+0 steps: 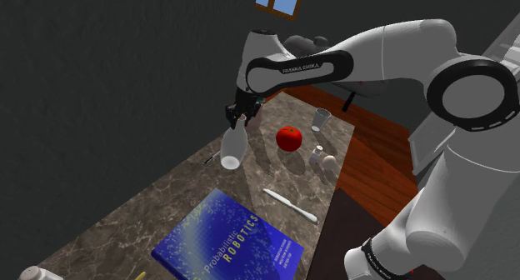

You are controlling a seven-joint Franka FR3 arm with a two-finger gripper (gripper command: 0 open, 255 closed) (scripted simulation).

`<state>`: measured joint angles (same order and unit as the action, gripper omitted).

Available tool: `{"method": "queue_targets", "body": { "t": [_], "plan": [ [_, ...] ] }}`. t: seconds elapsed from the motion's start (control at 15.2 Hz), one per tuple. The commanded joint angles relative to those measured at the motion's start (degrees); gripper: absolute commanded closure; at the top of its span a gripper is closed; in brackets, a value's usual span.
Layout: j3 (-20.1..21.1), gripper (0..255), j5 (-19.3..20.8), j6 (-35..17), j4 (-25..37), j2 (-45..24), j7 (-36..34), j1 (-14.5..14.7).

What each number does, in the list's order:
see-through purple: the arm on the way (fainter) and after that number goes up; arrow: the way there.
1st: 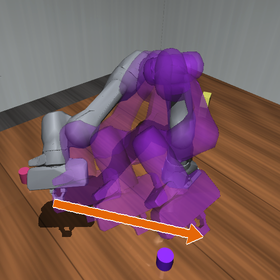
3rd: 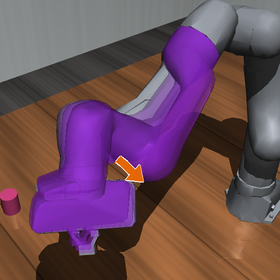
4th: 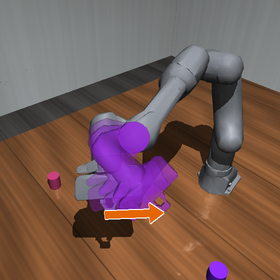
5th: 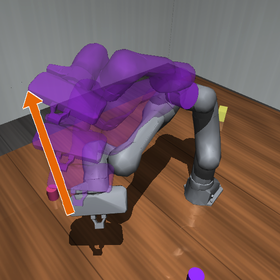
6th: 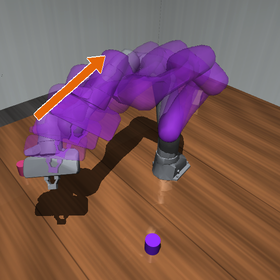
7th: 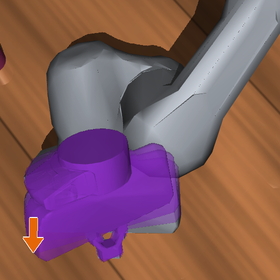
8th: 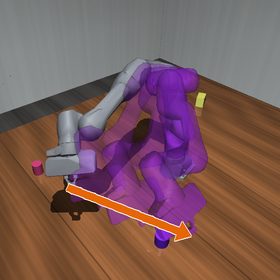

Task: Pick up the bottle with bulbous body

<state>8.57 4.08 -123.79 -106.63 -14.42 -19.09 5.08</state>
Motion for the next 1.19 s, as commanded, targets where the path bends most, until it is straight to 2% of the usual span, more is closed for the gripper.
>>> {"method": "queue_targets", "body": {
  "t": [0.0,0.99,1.12],
  "plan": [
    [-0.03,255,0.04,0.08,0.03,-0.04,-0.01,-0.01],
    [0.20,255,-0.82,10.63,7.26,3.34,0.73,-0.10],
    [0.20,255,-0.83,10.74,7.35,3.36,0.74,-0.10]
  ]
}}
